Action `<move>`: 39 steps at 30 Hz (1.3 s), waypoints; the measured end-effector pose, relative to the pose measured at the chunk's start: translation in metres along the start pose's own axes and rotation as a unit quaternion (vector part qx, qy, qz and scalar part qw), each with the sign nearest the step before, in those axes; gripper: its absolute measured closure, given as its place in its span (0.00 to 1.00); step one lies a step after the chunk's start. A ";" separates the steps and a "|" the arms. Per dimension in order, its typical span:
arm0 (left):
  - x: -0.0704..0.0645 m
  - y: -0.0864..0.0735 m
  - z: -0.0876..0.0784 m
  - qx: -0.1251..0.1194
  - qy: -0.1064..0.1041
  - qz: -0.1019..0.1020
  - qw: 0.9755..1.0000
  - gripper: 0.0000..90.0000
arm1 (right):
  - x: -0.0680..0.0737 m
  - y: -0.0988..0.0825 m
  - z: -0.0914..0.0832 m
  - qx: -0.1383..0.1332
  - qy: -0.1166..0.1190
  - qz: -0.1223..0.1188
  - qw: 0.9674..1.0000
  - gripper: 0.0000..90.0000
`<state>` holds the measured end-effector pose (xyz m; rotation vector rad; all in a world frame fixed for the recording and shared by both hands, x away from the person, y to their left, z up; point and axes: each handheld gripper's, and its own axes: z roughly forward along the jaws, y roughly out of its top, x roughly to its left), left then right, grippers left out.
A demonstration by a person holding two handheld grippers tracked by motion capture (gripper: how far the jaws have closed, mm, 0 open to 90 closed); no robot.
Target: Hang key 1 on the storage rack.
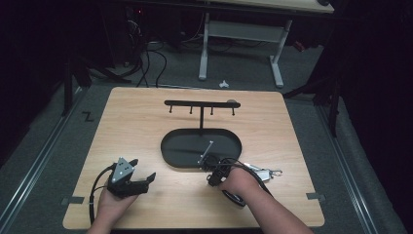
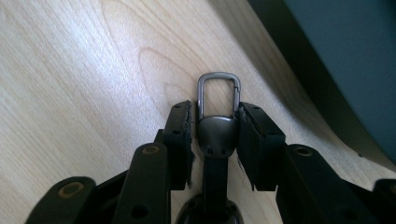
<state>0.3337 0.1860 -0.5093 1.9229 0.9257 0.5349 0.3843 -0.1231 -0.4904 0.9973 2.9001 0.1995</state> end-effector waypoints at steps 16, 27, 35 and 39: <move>0.001 -0.001 0.002 0.007 0.001 0.002 1.000 0.20 | 0.000 -0.007 0.000 -0.029 0.007 -0.006 1.000 0.78; 0.000 0.000 0.001 0.008 -0.001 0.001 1.000 0.20 | -0.003 -0.032 -0.027 -0.105 0.025 0.041 0.993 0.78; -0.003 0.000 0.004 0.016 -0.003 0.008 1.000 0.20 | -0.009 -0.048 -0.045 -0.148 0.020 0.060 0.987 0.78; -0.002 -0.001 0.004 0.016 -0.004 0.005 1.000 0.20 | -0.011 -0.057 -0.056 -0.177 0.020 0.069 0.982 0.78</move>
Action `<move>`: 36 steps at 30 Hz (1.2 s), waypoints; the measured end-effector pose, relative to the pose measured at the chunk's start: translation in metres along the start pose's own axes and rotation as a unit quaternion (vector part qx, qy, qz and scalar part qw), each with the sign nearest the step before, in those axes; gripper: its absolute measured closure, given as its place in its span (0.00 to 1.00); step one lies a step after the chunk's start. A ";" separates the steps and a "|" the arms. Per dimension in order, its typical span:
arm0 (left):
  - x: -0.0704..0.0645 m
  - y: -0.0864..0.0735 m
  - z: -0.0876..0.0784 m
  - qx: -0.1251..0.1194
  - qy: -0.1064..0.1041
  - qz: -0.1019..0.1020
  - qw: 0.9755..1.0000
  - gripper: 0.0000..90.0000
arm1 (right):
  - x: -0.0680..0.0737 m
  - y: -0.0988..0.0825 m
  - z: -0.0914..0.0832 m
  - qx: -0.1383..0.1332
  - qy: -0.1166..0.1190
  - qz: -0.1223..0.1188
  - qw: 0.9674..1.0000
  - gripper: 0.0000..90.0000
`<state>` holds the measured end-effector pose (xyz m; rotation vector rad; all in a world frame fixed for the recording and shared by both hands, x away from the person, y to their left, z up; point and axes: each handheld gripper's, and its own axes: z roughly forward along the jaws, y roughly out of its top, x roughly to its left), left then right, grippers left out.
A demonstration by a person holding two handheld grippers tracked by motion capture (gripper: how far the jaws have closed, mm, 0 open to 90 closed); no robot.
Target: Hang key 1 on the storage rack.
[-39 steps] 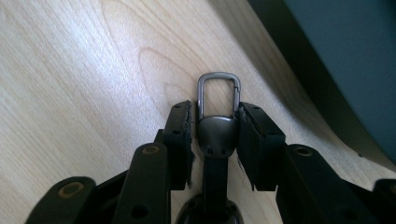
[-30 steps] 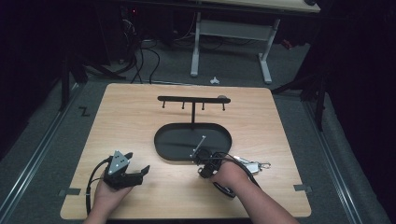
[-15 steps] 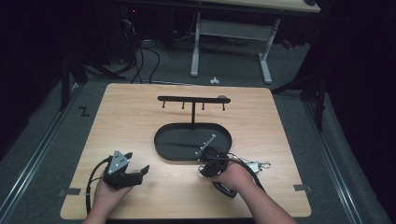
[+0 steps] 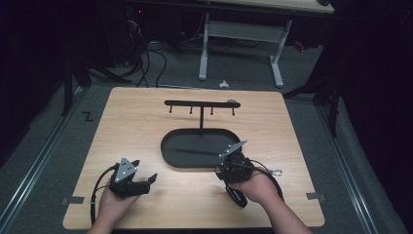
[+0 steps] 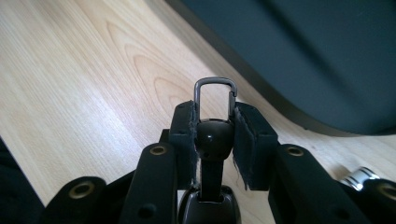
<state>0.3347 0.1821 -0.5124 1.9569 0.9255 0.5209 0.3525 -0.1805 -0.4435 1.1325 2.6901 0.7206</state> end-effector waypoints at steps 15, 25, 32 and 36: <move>-0.002 0.000 0.000 0.002 -0.007 -0.005 1.000 0.20 | -0.006 -0.006 -0.035 -0.059 -0.016 0.017 0.998 0.78; -0.001 -0.001 -0.002 -0.004 -0.008 -0.010 1.000 0.20 | -0.008 0.005 -0.047 -0.087 -0.022 0.018 0.996 0.78; -0.001 0.000 -0.002 -0.005 -0.009 -0.009 1.000 0.20 | -0.008 0.016 -0.048 -0.091 -0.027 0.018 0.995 0.78; 0.001 -0.001 -0.002 -0.004 -0.009 -0.013 1.000 0.20 | -0.009 0.023 -0.050 -0.095 -0.030 0.016 0.995 0.79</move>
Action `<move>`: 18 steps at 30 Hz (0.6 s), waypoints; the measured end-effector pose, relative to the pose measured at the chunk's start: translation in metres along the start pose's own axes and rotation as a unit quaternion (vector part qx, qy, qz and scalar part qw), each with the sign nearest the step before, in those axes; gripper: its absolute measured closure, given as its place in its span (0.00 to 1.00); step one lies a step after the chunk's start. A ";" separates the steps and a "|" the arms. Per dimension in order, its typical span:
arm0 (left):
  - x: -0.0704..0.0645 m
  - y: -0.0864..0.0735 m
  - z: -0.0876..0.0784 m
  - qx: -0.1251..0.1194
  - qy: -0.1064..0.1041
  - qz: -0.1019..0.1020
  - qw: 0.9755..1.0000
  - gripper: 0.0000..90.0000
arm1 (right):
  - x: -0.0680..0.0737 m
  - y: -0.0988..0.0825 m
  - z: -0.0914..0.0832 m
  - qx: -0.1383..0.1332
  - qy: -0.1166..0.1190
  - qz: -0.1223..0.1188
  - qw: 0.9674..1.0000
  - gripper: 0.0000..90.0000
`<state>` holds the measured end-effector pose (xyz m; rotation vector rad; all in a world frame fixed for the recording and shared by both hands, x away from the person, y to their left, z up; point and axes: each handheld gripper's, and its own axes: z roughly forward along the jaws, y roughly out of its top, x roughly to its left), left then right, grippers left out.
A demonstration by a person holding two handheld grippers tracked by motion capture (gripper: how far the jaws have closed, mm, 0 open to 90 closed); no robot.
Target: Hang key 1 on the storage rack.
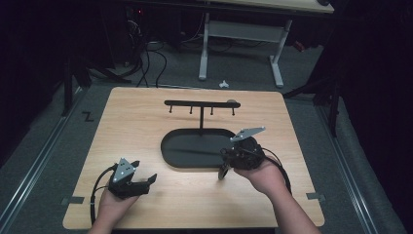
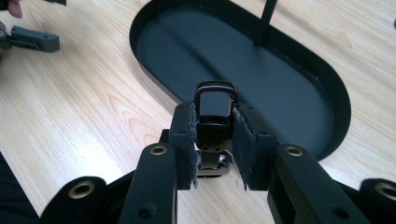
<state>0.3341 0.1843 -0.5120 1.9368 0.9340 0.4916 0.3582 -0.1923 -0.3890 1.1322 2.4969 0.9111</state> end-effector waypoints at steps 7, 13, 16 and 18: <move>-0.002 0.000 0.000 0.001 -0.003 0.001 1.000 0.20 | -0.003 0.010 -0.002 0.004 -0.009 0.000 1.000 0.79; 0.000 0.000 -0.002 -0.002 -0.002 -0.003 1.000 0.20 | -0.008 0.018 -0.006 -0.005 -0.019 0.014 1.000 0.79; 0.000 -0.001 -0.003 -0.005 -0.002 -0.004 1.000 0.20 | -0.012 0.022 -0.008 -0.010 -0.027 0.024 0.999 0.79; 0.001 -0.001 -0.003 -0.006 -0.002 -0.008 1.000 0.20 | -0.015 0.025 -0.010 -0.018 -0.033 0.026 0.999 0.79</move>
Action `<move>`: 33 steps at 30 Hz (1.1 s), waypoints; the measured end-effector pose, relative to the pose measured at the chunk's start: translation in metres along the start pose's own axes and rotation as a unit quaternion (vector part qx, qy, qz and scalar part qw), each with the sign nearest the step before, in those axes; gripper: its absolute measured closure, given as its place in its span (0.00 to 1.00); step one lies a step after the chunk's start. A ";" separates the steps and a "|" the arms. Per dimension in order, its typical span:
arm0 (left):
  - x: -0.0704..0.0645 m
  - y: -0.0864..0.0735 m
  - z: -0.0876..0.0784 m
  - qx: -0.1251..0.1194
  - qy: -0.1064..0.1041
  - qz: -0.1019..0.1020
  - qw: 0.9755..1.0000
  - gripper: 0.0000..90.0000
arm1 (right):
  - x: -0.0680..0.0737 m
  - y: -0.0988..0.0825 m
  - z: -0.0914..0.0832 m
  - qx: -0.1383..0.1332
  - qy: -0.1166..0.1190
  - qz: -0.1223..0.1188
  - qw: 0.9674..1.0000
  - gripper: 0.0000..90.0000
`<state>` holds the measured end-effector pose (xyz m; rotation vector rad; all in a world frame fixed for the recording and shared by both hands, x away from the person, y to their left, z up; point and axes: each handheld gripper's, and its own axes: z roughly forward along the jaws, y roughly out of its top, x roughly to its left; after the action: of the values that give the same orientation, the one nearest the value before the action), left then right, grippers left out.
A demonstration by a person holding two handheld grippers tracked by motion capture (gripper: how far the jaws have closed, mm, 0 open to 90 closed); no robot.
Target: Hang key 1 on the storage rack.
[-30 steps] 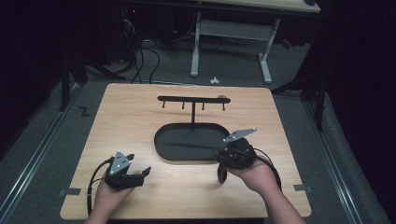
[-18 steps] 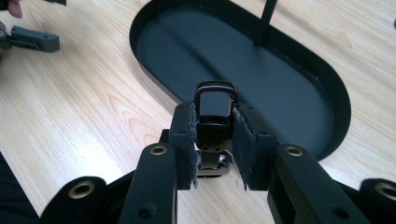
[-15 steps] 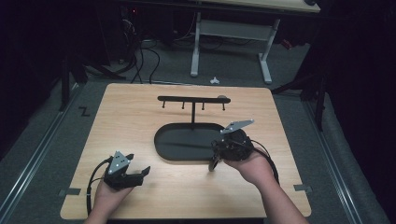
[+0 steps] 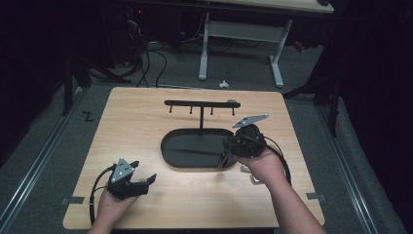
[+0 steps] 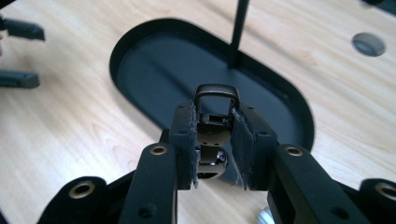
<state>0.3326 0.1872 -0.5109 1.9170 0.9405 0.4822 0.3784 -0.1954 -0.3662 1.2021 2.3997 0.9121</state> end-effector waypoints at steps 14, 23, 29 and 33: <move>0.001 0.001 0.000 0.000 0.003 0.007 1.000 0.20 | -0.007 0.027 0.005 -0.006 -0.024 0.008 1.000 0.79; 0.003 0.001 -0.002 -0.002 0.004 0.005 1.000 0.20 | -0.008 0.048 0.014 -0.010 -0.030 0.006 0.999 0.79; 0.004 0.000 -0.002 -0.003 0.002 0.003 1.000 0.20 | -0.010 0.059 0.022 -0.008 -0.032 0.009 0.999 0.79; 0.004 0.001 -0.003 -0.003 0.003 0.005 1.000 0.20 | -0.012 0.064 0.027 -0.006 -0.035 0.007 0.999 0.79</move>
<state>0.3336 0.1916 -0.5088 1.9173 0.9323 0.4954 0.4385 -0.1655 -0.3440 1.2281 2.3302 0.8719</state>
